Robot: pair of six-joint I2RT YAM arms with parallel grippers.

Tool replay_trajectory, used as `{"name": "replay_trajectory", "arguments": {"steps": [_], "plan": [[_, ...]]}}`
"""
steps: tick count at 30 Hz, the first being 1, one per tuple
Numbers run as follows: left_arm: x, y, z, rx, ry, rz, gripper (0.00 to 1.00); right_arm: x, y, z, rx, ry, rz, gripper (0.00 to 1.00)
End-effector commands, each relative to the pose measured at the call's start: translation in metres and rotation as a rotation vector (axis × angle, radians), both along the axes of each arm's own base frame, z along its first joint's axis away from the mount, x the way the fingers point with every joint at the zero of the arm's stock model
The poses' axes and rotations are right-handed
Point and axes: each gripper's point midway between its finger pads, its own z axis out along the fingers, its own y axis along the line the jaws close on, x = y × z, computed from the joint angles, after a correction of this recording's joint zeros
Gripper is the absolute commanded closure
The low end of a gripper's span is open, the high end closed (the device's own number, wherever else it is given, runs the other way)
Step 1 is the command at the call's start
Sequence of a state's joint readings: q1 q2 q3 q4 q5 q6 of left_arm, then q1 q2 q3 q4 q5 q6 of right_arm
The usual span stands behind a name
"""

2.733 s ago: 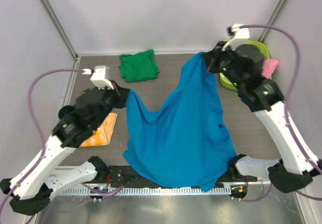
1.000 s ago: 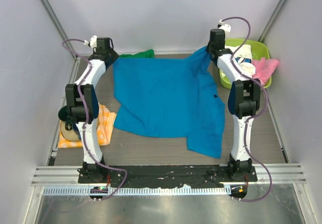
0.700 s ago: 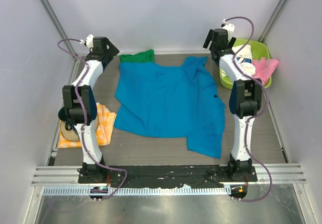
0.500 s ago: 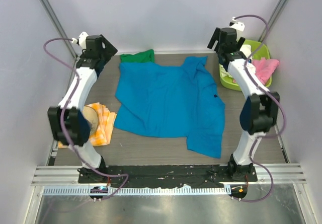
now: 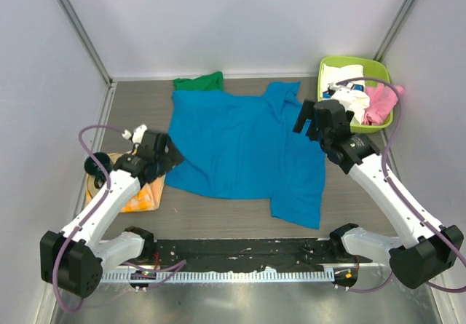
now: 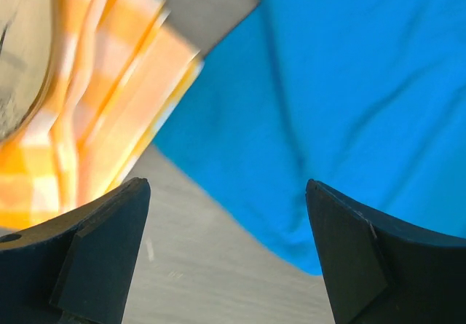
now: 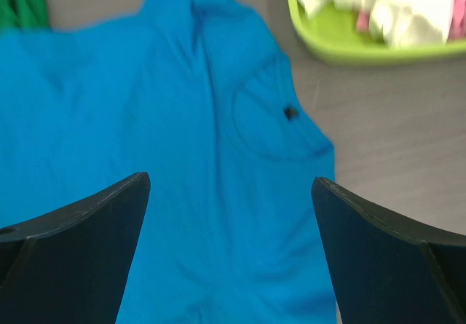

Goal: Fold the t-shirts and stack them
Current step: Flatten the tshirt out

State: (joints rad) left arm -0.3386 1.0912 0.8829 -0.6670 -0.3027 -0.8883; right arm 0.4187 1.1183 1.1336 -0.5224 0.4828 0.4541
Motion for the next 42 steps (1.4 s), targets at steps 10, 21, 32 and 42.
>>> {"name": "replay_trajectory", "arguments": {"steps": [10,21,32,42], "plan": [[-0.048,0.004,-0.065,-0.095,0.117,0.113,0.35,-0.043,0.026,-0.028,0.047,0.108,0.111,0.00],[-0.034,0.003,-0.107,-0.082,0.164,0.182,0.47,-0.044,0.026,-0.034,0.032,0.112,0.124,0.01],[-0.012,0.012,-0.119,-0.002,0.162,0.234,0.51,-0.045,0.028,-0.037,0.033,0.103,0.140,0.01],[-0.016,0.033,-0.126,0.042,0.182,0.296,0.56,-0.043,0.031,-0.036,0.039,0.100,0.155,0.00]]}}
